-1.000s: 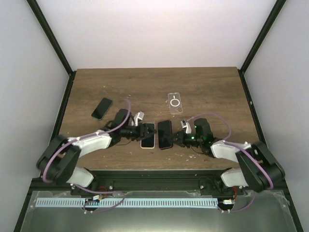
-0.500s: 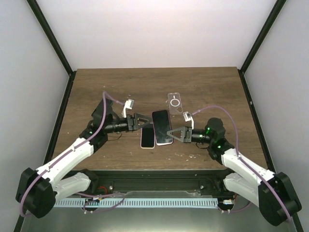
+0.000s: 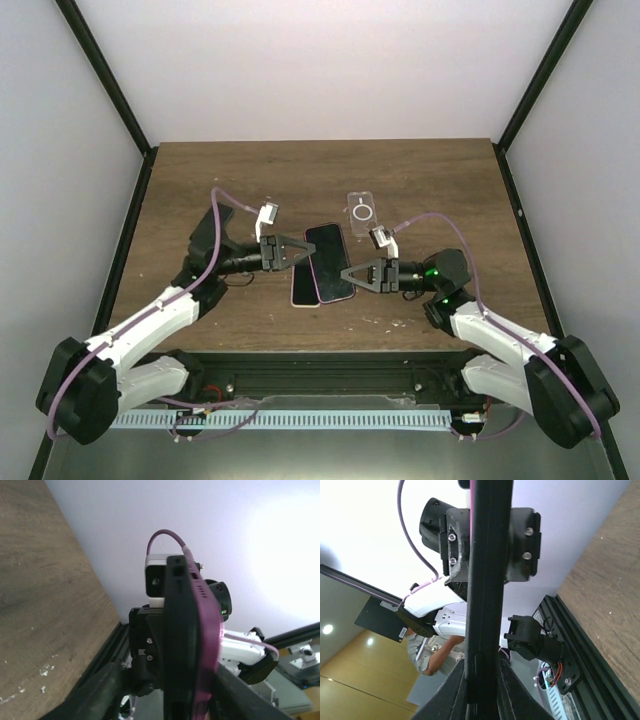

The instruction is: Put the phone into the phone case

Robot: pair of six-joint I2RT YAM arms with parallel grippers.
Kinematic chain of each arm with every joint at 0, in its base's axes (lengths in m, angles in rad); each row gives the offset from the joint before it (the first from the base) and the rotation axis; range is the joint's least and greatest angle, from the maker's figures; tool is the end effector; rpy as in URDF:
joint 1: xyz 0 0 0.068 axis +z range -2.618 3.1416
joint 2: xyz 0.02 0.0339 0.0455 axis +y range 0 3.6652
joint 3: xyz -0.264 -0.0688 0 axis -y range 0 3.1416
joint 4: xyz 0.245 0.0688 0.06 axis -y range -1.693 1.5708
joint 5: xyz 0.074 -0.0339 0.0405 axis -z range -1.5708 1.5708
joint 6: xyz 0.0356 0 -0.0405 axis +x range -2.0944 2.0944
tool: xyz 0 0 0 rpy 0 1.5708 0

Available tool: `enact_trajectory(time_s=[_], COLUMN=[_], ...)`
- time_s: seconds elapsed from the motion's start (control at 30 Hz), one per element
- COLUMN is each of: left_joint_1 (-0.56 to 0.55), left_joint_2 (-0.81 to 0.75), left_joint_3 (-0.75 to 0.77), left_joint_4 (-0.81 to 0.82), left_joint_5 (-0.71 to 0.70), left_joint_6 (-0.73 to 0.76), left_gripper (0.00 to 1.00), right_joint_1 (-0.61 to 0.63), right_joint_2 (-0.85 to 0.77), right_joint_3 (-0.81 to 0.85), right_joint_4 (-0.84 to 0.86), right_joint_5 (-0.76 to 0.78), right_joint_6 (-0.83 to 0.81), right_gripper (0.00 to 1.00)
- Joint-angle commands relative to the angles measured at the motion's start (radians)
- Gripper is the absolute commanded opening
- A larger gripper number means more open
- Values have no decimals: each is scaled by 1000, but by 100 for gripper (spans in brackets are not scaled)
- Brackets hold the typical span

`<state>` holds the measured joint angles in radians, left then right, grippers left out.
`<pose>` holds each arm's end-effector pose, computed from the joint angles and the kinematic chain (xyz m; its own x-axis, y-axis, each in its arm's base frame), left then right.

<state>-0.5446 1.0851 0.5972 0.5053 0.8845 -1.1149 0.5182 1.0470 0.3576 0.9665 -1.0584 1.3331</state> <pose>0.1892 -0.1468 0.2868 -0.8822 -0.1308 -0.4523 0.4492 0.0541 -0.8918 0.1611 0.1276 0.2576 -0.8878 0.0423 -0.4582 -0.4596 -0.1292 0.8787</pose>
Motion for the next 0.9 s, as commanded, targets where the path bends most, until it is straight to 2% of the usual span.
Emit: enact_trajectory(time_s=[0.0,0.07,0.13,0.3,0.4,0.43,0.53,0.6,0.7,0.87], left_joint_1=[-2,-2,-1,-1,0,-1,-1,-2,-15,-53], left_joint_2=[20,27,37,39,26,21,16,14,6,11], left_joint_3=[-27,-28,-13,20,56,63,73,62,20,-20], left_joint_4=[123,139,105,-15,-115,-136,-180,-165,-116,-54], left_joint_5=[17,15,18,4,-3,-8,3,14,16,34], left_joint_6=[-45,-65,-57,12,62,65,52,26,0,-33], left_gripper=[24,8,0,0,0,5,38,51,60,61], right_joint_1=[19,23,29,36,37,37,38,37,37,37], right_joint_2=[2,3,-2,-26,-42,-57,-96,-107,-104,-76], right_joint_3=[18,12,14,26,30,24,23,43,59,60], right_joint_4=[149,143,100,-3,-36,-35,-51,-77,-51,-5], right_joint_5=[-7,-5,-7,6,26,46,119,160,248,298], right_joint_6=[28,22,6,-51,-62,-61,-67,-78,-50,-25], right_gripper=[1,1,2,8,5,3,1,1,1,1])
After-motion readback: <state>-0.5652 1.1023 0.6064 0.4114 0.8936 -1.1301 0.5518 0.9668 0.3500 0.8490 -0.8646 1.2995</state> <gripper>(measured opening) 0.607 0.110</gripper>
